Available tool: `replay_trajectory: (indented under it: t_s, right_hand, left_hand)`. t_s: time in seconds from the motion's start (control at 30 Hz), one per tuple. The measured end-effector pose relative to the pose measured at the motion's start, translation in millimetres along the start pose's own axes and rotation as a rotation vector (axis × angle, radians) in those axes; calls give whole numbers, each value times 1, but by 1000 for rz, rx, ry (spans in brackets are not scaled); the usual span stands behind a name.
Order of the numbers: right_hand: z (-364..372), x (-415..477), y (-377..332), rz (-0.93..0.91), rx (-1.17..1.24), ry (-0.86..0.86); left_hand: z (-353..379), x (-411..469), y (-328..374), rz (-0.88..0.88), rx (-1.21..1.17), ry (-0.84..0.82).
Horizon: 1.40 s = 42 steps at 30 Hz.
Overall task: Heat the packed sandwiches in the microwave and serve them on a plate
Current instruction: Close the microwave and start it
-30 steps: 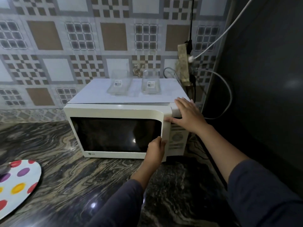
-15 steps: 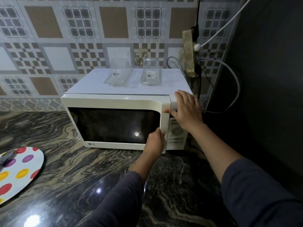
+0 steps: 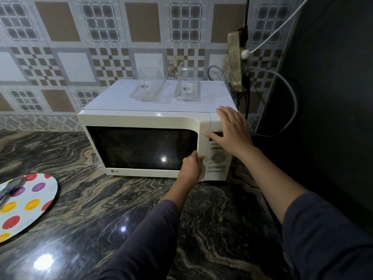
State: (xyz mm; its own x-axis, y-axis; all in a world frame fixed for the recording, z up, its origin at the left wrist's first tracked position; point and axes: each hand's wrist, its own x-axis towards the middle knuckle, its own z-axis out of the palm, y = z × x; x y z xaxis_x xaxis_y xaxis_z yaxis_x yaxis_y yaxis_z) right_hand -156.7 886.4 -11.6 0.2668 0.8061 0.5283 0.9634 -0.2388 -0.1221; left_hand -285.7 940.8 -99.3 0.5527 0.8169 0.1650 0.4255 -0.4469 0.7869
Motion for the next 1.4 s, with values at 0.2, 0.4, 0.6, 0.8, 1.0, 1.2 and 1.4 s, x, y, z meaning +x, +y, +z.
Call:
replay_trajectory:
  t_s: [0.2,0.4,0.6,0.8,1.0,1.2,1.4]
  right_hand:
    - [21,-43,12,320,414,163]
    - [68,-76,25,479,552,-109]
    - [91,-81,22,590,632,-86]
    - [97,-72,26,620,650,0]
    - [95,-73,23,629,569,-39]
    - [89,-71,16,663,566,-84]
    - [83,-65,14,721,656,-85]
  left_hand:
    - [9,-4,-7,-3,-114,93]
    - [9,-6,-12,-14,-191,106]
    - [9,-8,-12,-6,-199,135]
    - [11,-8,-13,1,-221,139]
    - [16,-9,-12,0,-185,187]
    - [11,-9,-8,-17,-155,143]
    - [8,-9,-7,-20,-175,119]
